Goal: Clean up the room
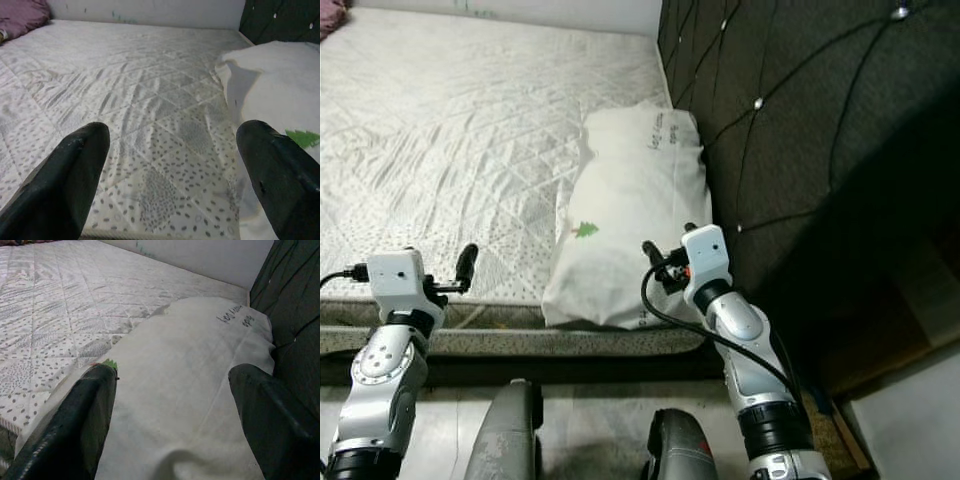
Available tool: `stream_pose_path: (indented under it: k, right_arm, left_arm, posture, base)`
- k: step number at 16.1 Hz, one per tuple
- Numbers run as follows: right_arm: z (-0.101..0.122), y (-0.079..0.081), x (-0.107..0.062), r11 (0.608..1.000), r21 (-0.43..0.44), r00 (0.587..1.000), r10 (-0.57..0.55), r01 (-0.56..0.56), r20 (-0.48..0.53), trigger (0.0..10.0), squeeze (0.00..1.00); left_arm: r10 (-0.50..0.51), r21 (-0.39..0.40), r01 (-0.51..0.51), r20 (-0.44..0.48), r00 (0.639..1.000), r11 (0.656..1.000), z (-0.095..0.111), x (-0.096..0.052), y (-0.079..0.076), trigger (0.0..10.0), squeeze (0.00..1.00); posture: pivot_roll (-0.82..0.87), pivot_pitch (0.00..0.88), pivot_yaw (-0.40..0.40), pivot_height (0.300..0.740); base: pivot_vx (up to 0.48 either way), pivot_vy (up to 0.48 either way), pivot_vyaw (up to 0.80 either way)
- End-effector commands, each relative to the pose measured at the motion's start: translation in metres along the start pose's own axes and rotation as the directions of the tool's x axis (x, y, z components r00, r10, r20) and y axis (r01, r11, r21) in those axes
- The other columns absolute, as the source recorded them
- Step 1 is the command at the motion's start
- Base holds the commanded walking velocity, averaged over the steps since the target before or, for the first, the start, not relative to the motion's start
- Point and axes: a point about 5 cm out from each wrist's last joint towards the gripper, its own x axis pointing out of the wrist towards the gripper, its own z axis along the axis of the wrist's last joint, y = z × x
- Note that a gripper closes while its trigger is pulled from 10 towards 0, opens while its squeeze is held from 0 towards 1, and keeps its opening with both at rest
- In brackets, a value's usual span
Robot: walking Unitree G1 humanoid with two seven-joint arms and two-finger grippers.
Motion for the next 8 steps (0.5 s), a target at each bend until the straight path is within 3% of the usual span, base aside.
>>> stream_pose_path:
  k: [1,8]
  right_arm:
    - [0.0011,-0.0024,-0.0004,1.000,-0.008,1.000,-0.008,0.008,0.004,10.0,0.00]
    - [-0.0011,0.0005,-0.0009,1.000,-0.013,1.000,0.010,-0.010,-0.002,10.0,0.00]
  left_arm:
    - [-0.019,0.001,0.019,0.012,1.000,1.000,0.0026,0.0017,-0.0027,10.0,0.00]
    - [-0.022,0.004,0.022,0.001,1.000,1.000,0.0009,0.0019,-0.0047,10.0,0.00]
  posture:
    - [0.03,0.080,-0.070,0.640]
    - [0.03,0.080,-0.070,0.640]
  base:
    - [0.480,0.000,0.00]
    - [0.469,0.000,0.00]
